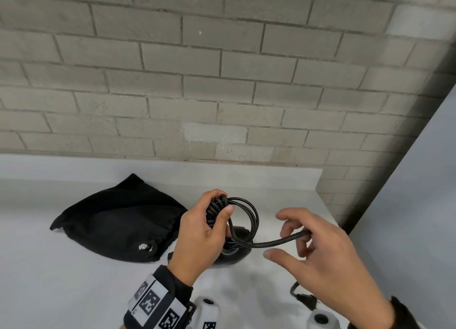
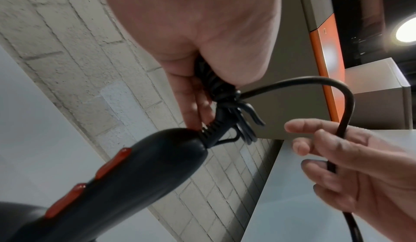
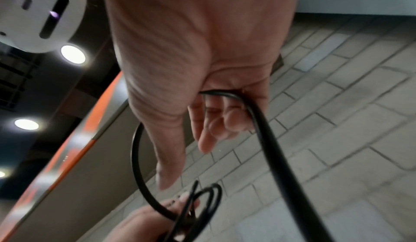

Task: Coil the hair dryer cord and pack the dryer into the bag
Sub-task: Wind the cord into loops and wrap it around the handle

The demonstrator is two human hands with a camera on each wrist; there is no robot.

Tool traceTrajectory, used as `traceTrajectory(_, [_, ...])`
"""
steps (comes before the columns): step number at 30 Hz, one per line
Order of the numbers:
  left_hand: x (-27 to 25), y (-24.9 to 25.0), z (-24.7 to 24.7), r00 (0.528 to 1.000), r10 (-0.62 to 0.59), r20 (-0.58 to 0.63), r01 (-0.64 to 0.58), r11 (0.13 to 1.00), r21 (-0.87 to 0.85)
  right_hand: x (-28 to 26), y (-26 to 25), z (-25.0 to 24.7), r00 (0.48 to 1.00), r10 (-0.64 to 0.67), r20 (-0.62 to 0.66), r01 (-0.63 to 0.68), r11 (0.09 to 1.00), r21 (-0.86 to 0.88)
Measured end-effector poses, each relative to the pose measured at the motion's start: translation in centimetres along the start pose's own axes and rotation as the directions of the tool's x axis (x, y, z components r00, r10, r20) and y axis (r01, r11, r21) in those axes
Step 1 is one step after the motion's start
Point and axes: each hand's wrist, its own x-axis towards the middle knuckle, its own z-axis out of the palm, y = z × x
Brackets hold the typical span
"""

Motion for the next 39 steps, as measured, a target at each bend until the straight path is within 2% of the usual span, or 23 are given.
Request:
traceTrajectory(3, [0.2, -0.3, -0.2, 1.000, -0.007, -0.014, 0.008, 0.999, 0.038, 0.6, -0.9, -1.3, 0.995, -0.030, 0.094, 0.029, 0.999, 0.021])
traceTrajectory(7, [0.4, -0.1, -0.4, 0.999, 0.000, -0.032, 0.003, 0.997, 0.083, 0.9, -1.8, -2.8, 0.954, -0.015, 0.299, -0.064, 0.966, 0.252])
traceTrajectory(8, [0.4, -0.1, -0.4, 1.000, -0.004, -0.027, 0.006, 0.996, 0.086, 1.0, -1.8, -2.9, 0.941, -0.024, 0.338, -0.059, 0.970, 0.235])
traceTrajectory(10, [0.4, 0.0, -0.4, 1.000, -0.003, -0.013, 0.004, 0.996, 0.087, 1.1, -1.4, -2.4, 0.930, -0.075, 0.360, 0.059, 0.997, 0.053])
traceTrajectory(12, [0.5, -0.2, -0.4, 1.000, 0.008, 0.004, -0.009, 0.996, 0.087, 1.4, -1.1, -1.6, 0.938, -0.185, 0.292, 0.232, 0.964, -0.134])
traceTrajectory(13, [0.6, -0.2, -0.5, 1.000, 0.015, 0.020, -0.017, 0.997, 0.080, 1.6, -0.9, -1.3, 0.938, -0.251, 0.241, 0.292, 0.943, -0.156])
traceTrajectory(16, [0.6, -0.1, -0.8, 0.993, 0.061, 0.105, -0.065, 0.998, 0.028, 2.8, -0.7, -1.0, 0.939, -0.344, 0.019, 0.345, 0.938, -0.041])
traceTrajectory(18, [0.2, 0.0, -1.0, 0.981, 0.098, 0.165, -0.095, 0.995, -0.025, 3.9, -0.6, -1.1, 0.933, -0.339, -0.118, 0.348, 0.935, 0.064])
traceTrajectory(20, [0.0, 0.0, -1.1, 0.973, 0.124, 0.197, -0.114, 0.992, -0.063, 5.2, -0.9, -1.1, 0.926, -0.319, -0.201, 0.349, 0.926, 0.140])
traceTrajectory(24, [0.1, -0.2, -1.0, 0.964, 0.154, 0.215, -0.134, 0.985, -0.105, 7.1, -1.1, 0.3, 0.946, -0.196, -0.260, 0.279, 0.898, 0.341])
traceTrajectory(30, [0.0, -0.5, -0.9, 0.952, 0.226, 0.209, -0.212, 0.973, -0.089, 8.3, -0.3, 3.9, 0.980, 0.024, -0.200, 0.091, 0.833, 0.546])
traceTrajectory(33, [-0.2, -0.9, -0.8, 0.941, 0.297, 0.163, -0.289, 0.955, -0.069, 8.1, 0.1, 5.5, 0.981, 0.136, -0.141, -0.023, 0.795, 0.606])
traceTrajectory(36, [-0.4, -1.2, -0.8, 0.928, 0.359, 0.095, -0.357, 0.933, -0.045, 7.4, 0.8, 6.9, 0.976, 0.216, -0.006, -0.161, 0.745, 0.648])
traceTrajectory(39, [-0.7, -1.5, -0.7, 0.930, 0.364, 0.041, -0.363, 0.931, -0.023, 6.2, 1.2, 8.0, 0.968, 0.226, 0.107, -0.235, 0.675, 0.700])
